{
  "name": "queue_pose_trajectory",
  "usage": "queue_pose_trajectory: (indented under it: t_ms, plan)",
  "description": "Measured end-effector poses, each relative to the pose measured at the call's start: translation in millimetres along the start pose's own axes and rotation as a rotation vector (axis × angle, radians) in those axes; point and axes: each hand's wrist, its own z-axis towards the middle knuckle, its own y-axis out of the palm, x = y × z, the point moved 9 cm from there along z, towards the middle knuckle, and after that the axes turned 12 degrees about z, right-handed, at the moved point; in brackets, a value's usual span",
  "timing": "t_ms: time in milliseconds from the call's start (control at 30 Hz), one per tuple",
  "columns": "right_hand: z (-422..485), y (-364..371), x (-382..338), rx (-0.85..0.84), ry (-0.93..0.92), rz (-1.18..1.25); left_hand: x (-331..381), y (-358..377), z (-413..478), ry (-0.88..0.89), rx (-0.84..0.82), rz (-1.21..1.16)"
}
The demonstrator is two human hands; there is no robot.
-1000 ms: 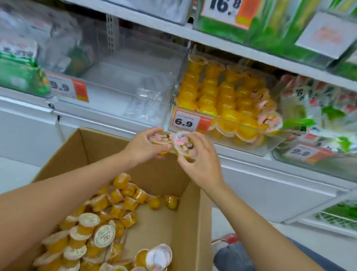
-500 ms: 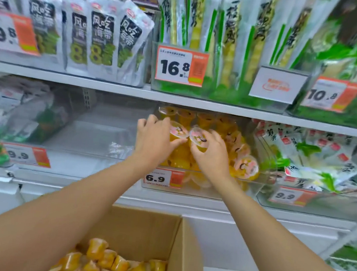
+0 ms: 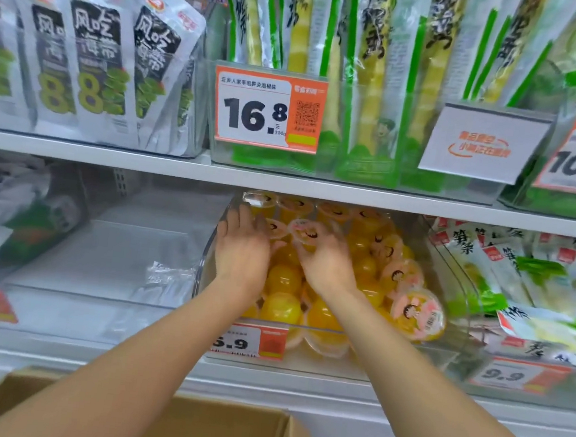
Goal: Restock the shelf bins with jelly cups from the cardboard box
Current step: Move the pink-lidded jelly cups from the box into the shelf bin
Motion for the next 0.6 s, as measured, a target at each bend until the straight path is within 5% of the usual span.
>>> queue_pose_trajectory:
  t_ms: [233,367,600]
  plan:
    - [6,2,-4,-0.081,-0.028,-0.020,-16,-16,15,0.082,-0.026,0.005]
    - [7,9,-4,-0.128,0.000,-0.066,-35,14,29,0.031,-0.345,-0.215]
    - [10,7,-6,-0.103,0.022,-0.065,-48,37,45,-0.008,-0.479,-0.439]
